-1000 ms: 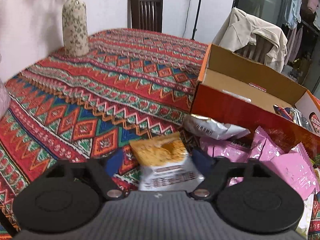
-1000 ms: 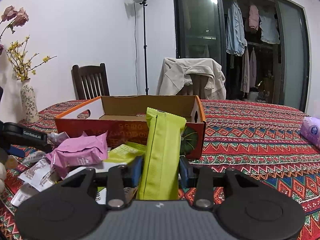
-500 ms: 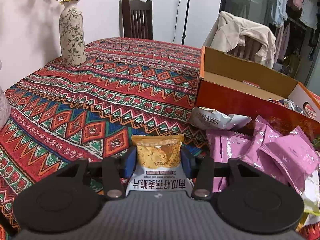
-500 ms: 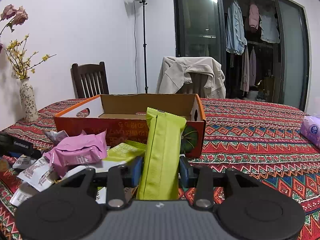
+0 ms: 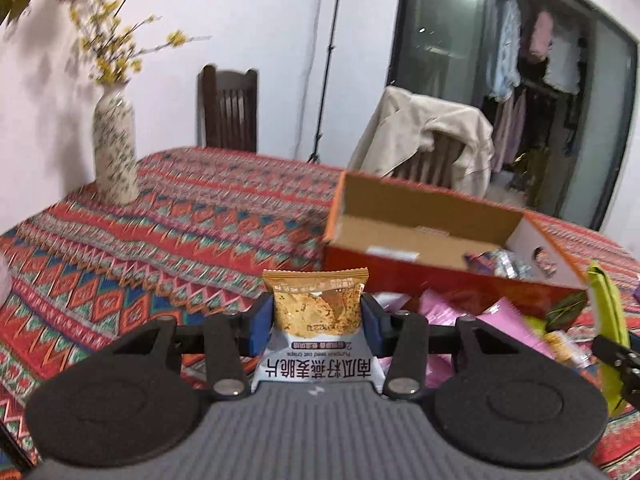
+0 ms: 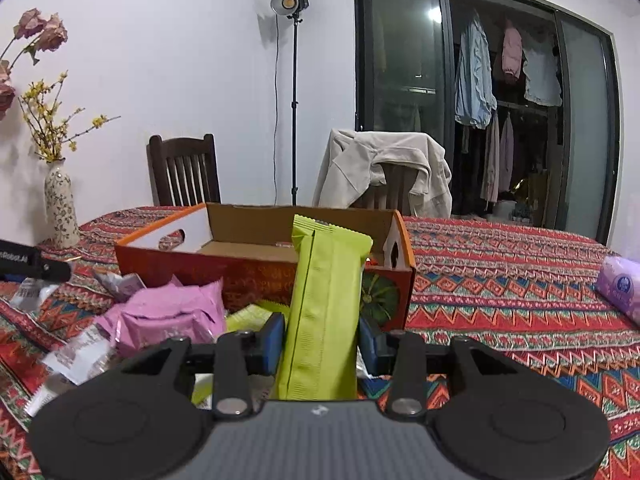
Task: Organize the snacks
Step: 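Carry both snacks over the box and release them inside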
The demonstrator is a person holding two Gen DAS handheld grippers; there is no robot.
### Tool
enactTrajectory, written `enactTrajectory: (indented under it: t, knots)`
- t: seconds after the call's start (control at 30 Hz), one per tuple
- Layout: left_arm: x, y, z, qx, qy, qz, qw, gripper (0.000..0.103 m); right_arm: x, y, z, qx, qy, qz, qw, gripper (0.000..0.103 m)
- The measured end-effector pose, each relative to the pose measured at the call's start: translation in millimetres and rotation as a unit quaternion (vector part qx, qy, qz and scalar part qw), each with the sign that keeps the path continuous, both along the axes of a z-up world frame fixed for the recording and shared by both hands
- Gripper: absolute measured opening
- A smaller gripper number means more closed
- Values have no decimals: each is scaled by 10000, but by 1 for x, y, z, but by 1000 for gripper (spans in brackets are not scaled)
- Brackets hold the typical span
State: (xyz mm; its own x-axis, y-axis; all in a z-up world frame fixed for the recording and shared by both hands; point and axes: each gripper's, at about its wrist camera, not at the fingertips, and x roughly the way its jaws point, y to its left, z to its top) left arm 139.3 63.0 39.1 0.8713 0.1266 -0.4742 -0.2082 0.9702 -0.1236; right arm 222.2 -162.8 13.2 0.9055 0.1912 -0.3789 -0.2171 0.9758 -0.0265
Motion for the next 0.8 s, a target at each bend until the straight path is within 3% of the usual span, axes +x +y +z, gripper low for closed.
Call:
enactTrajectory:
  t: [0.43, 0.8]
  knots:
    - [39, -44, 48, 335, -721, -411, 9960, 47, 34, 10, 63, 74, -393, 13, 9992, 38]
    - [81, -60, 65, 263, -1065, -365, 9933, 47, 95, 29, 77, 226, -389, -90, 9989, 38]
